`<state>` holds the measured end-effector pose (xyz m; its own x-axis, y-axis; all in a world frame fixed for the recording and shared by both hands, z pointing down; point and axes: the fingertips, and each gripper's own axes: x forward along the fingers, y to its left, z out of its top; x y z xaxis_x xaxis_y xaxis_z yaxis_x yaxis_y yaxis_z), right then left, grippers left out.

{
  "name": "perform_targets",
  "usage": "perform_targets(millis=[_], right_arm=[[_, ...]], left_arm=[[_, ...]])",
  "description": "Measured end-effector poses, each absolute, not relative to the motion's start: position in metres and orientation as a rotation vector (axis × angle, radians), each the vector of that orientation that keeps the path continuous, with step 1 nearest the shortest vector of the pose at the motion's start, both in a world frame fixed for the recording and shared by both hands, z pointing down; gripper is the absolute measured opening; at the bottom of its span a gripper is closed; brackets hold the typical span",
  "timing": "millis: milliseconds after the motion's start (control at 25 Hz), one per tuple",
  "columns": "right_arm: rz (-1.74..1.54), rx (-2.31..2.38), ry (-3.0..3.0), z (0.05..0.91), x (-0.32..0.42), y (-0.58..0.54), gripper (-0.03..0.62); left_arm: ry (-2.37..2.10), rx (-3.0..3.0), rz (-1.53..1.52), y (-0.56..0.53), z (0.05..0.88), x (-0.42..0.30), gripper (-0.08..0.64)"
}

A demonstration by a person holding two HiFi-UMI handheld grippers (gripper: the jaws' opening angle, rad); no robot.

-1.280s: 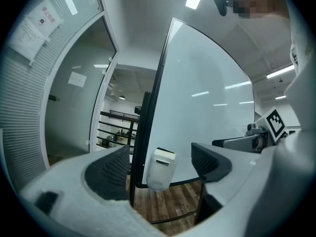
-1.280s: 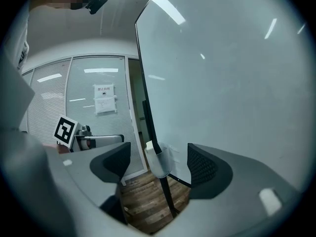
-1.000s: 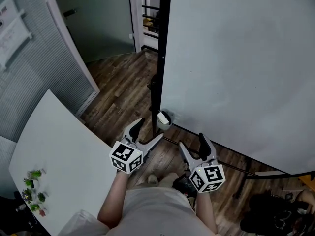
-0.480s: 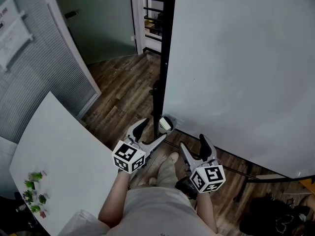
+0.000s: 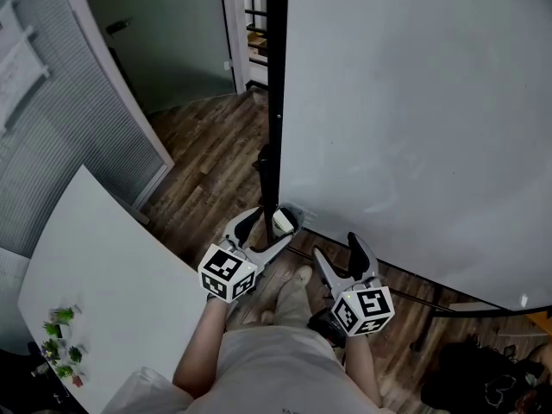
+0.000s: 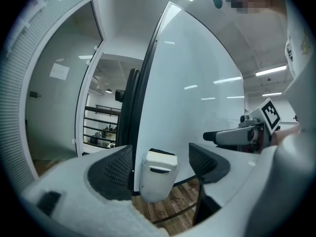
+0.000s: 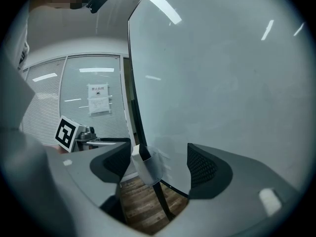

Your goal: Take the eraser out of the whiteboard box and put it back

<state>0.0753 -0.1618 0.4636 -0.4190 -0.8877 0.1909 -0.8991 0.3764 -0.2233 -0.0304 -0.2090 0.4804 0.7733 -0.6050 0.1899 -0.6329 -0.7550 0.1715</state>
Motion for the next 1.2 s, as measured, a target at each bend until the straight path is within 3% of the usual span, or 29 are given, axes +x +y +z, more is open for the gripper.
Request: perform_targets(millis=[1200], right_arm=[[0.569, 1.669, -2.582, 0.482, 0.084, -0.174, 0.353]], left_arm=[[-0.906, 2.845, 0.384, -0.218, 0.505, -0.007, 0.271]])
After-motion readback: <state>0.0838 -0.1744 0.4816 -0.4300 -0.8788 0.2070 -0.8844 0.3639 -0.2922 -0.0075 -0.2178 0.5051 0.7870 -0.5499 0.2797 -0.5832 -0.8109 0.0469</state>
